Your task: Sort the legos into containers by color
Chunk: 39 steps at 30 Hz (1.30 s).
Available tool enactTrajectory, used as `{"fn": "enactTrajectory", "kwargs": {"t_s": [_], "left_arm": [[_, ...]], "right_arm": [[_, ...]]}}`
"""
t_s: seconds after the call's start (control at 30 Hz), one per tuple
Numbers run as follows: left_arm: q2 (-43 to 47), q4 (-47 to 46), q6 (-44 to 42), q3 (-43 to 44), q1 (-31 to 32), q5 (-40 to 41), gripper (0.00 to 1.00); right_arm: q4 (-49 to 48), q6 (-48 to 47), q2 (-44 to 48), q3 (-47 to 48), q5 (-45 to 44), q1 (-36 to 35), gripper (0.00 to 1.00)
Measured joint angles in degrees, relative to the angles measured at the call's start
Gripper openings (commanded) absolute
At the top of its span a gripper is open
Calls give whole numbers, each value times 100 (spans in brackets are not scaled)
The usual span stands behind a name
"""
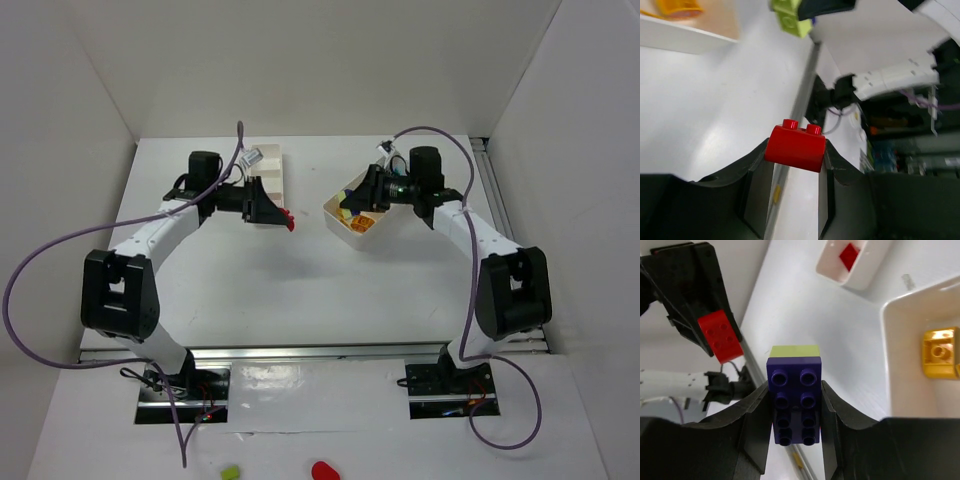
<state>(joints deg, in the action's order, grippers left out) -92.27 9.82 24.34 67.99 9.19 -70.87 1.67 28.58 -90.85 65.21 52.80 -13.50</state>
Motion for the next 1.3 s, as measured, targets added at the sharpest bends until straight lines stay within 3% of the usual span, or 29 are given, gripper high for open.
{"fn": "enactTrajectory", "kwargs": {"t_s": [0.1, 0.33, 0.6, 0.63, 0.67, 0.7, 0.8, 0.83, 1.0, 1.17, 1.3], "left_arm": [[-15, 205, 133, 70, -109, 748, 0], [-632, 601, 1043, 859, -116, 3501, 0], [-1652, 658, 1980, 1460, -24, 5379, 0], [-1731, 702, 2079, 1521, 20, 5569, 4], [-1797, 754, 2127, 1589, 72, 5735, 16], [-1838, 796, 2175, 1661, 122, 5882, 39], [-1921, 929, 2267, 1869, 260, 6210, 73], [-1923, 979, 2273, 1923, 297, 6288, 93], [-1923, 1178, 2334, 2162, 426, 6625, 96], [-1869, 1390, 2159, 2243, 428, 6793, 84], [-1338, 1198, 1725, 1823, 400, 6236, 88]], "right_arm": [[284, -170, 87, 13, -531, 28, 18], [721, -404, 385, 35, -1502, -313, 18], [931, -472, 522, 46, -1799, -376, 18], [960, -483, 522, 46, -1803, -387, 18], [979, -490, 522, 46, -1805, -396, 18], [999, -494, 522, 46, -1810, -402, 18], [1040, -509, 522, 46, -1812, -407, 18], [1049, -522, 522, 46, -1812, -407, 18], [1143, -557, 516, 94, -1812, -417, 18], [1152, -573, 509, 179, -1810, -461, 18], [1145, -573, 501, 203, -1711, -463, 18]]}}
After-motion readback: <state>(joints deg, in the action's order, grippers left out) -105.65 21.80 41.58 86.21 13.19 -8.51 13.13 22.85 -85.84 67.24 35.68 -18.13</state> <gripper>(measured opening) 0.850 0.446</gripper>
